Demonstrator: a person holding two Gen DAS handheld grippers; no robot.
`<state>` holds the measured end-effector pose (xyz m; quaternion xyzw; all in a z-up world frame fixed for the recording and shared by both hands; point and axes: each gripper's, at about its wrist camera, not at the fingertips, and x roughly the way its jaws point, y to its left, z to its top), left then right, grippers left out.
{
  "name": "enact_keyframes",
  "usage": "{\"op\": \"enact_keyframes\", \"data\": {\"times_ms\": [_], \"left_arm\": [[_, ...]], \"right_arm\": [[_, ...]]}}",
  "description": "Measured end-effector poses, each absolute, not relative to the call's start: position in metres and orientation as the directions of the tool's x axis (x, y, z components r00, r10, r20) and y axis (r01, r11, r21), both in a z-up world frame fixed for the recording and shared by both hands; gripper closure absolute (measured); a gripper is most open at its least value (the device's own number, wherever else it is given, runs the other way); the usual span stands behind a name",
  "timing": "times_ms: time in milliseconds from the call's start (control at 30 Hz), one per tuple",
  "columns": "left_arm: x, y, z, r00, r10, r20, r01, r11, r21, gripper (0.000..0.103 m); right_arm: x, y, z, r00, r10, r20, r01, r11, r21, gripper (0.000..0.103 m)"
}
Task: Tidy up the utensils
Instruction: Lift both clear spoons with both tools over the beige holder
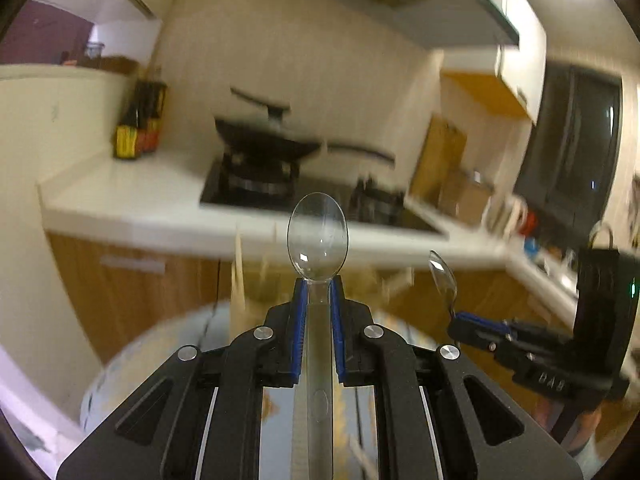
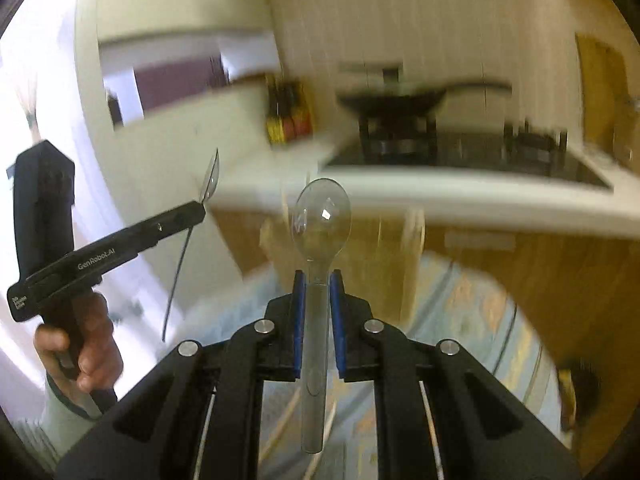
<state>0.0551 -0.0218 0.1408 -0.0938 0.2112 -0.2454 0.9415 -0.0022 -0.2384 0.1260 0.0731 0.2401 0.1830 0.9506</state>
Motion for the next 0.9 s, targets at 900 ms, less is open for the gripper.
{"op": "enact_keyframes", "data": {"times_ms": [900], "left_arm": [[0.177, -0.105, 0.111, 0.912, -0.370, -0.177, 0.323, 0.914, -0.247, 0.093]], "right_arm": [[0.154, -0.284, 0.109, 0.951, 0.262, -0.166, -0.219, 0.946, 0.241, 0.093]]}}
